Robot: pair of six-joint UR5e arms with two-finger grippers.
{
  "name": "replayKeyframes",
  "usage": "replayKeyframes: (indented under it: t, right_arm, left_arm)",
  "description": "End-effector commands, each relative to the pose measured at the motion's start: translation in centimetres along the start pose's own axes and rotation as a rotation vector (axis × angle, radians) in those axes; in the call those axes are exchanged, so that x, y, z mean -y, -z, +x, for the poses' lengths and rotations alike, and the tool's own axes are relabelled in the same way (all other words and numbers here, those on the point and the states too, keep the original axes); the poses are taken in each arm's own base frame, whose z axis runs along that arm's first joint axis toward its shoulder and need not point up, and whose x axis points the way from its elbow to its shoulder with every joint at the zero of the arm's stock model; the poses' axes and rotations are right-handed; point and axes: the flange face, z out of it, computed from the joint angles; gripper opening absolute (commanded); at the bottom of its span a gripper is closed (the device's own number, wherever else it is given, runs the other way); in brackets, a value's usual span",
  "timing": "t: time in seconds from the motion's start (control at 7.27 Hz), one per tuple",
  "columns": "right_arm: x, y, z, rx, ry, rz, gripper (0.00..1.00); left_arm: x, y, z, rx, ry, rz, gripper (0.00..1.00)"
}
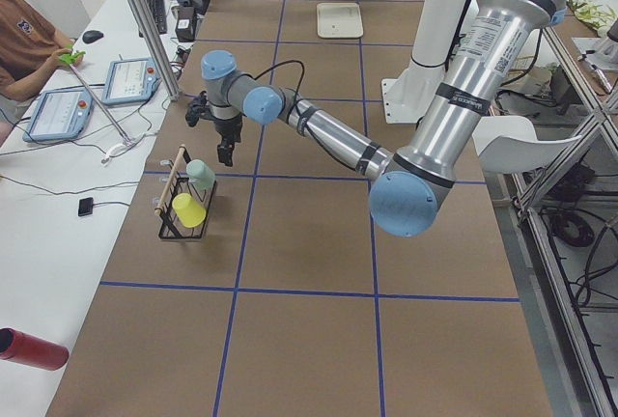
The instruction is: Left arm grabs green cup and hands to right arm on tray
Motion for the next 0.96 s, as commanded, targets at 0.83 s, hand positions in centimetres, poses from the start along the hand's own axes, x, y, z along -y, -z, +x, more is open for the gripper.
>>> replayKeyframes:
  t: [0.83]
  right_arm:
    - [0.1, 0.0, -0.1, 0.008, 0.016, 0.014, 1.0]
  left_arm:
    - [8.4, -7.3, 1.1, 0.09, 0.049, -0.074, 0.99]
